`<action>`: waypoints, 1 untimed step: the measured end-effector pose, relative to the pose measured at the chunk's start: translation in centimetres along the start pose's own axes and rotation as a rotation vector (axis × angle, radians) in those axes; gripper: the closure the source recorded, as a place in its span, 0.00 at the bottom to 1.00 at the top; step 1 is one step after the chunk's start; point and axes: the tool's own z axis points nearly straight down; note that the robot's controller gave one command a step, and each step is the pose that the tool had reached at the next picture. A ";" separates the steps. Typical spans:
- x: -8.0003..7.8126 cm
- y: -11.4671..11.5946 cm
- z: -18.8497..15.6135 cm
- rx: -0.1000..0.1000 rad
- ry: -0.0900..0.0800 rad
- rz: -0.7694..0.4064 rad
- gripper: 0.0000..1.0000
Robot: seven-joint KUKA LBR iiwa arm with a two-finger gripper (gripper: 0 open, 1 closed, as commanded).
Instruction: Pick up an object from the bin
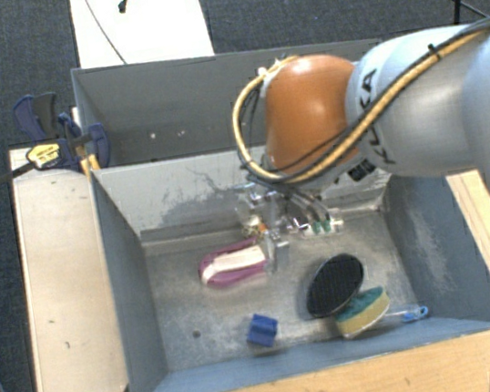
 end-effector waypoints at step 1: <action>0.8 -0.1 0.9 0.000 0.005 0.017 0.00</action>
Offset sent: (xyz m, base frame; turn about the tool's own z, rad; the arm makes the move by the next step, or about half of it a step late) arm -0.0085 -0.0025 -0.0098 0.0185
